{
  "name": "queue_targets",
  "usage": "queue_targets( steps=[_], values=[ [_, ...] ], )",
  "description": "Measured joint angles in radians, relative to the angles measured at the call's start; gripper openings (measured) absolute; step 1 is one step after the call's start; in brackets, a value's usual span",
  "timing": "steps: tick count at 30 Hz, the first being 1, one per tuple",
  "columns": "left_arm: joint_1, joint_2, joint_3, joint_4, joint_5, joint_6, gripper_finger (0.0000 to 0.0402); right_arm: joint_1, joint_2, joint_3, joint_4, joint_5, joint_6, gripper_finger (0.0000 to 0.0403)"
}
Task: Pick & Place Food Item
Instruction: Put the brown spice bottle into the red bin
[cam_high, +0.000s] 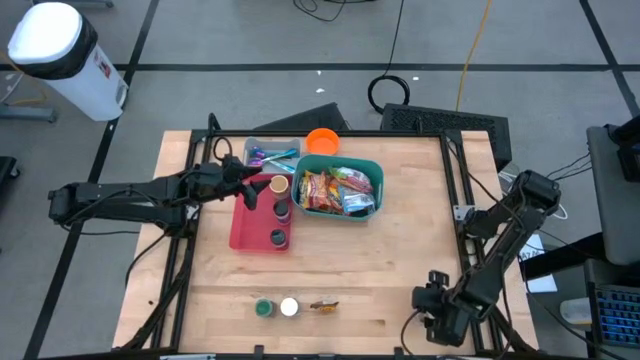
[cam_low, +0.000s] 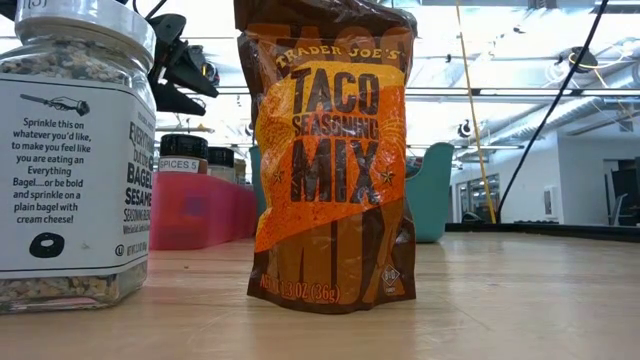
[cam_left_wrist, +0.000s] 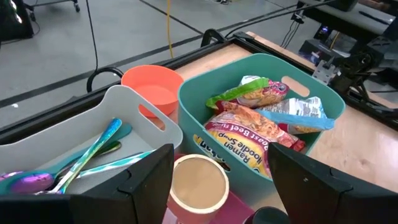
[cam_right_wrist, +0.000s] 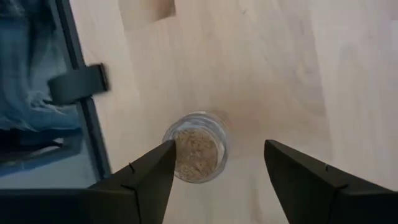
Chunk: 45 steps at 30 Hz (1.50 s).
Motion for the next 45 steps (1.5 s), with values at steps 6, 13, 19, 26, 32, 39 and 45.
queue_targets(
  steps=[6, 13, 19, 26, 32, 39, 45],
  values=[
    [0.000, 0.000, 0.000, -0.009, 0.001, 0.000, 0.0267, 0.000, 0.001, 0.000, 0.088, -0.060, -0.016, 0.0222],
    [0.000, 0.000, 0.000, -0.018, 0.002, 0.000, 0.0267, -0.006, 0.001, -0.001, 0.079, -0.006, -0.061, 0.0197],
    [0.000, 0.000, 0.000, -0.029, 0.005, 0.000, 0.0267, -0.003, 0.001, -0.001, 0.090, -0.051, -0.060, 0.0189],
    [0.000, 0.000, 0.000, -0.028, 0.005, 0.000, 0.0267, -0.002, 0.019, -0.001, 0.160, -0.046, -0.057, 0.0187],
    [0.000, 0.000, 0.000, -0.028, 0.005, 0.000, 0.0267, 0.000, 0.058, 0.003, 0.168, -0.032, -0.084, 0.0169],
    [0.000, 0.000, 0.000, -0.028, 0.005, -0.002, 0.0267, -0.007, 0.072, 0.002, 0.145, 0.014, -0.157, 0.0117],
    [0.000, 0.000, 0.000, -0.028, 0.008, -0.003, 0.0267, -0.026, 0.074, 0.001, 0.151, 0.122, -0.264, 0.0072]
  ],
)
